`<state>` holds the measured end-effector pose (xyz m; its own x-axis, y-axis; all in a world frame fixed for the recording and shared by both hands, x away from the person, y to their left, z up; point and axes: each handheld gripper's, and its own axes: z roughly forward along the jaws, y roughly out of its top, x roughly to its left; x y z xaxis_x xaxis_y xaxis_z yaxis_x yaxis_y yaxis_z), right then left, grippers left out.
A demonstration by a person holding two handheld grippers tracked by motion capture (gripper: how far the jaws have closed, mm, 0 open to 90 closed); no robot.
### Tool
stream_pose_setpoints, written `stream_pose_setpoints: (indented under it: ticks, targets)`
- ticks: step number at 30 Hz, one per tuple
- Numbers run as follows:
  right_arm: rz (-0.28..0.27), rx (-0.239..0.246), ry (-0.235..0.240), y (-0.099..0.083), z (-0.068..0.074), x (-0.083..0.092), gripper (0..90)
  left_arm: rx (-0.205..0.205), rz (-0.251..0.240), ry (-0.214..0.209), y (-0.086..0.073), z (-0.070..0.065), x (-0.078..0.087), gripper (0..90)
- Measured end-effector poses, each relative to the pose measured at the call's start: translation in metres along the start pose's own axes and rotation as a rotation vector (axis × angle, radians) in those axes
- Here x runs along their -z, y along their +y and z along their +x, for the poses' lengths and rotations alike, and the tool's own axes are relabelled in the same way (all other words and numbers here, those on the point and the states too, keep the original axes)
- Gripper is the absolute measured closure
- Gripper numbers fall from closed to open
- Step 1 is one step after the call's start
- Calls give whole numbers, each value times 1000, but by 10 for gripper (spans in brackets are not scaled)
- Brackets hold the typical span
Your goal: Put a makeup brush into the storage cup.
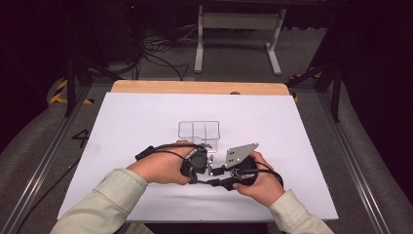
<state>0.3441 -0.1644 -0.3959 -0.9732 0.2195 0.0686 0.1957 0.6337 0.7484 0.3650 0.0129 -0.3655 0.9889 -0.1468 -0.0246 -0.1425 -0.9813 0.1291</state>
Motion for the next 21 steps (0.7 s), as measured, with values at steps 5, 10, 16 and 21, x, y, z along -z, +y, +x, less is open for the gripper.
stream_pose_setpoints:
  ticks: [5,10,16,21]
  targets:
    - [31,-14,23,1,-1,-8,682,-17,1,17,3,1,-2,825]
    - [60,-28,35,1,0,-14,707,-10,0,17,4,0,-2,825]
    - [82,-28,48,2,-2,-18,729,-19,0,15,5,0,-4,825]
    - [93,-30,63,3,-2,-21,765,-62,3,-5,7,3,-5,825]
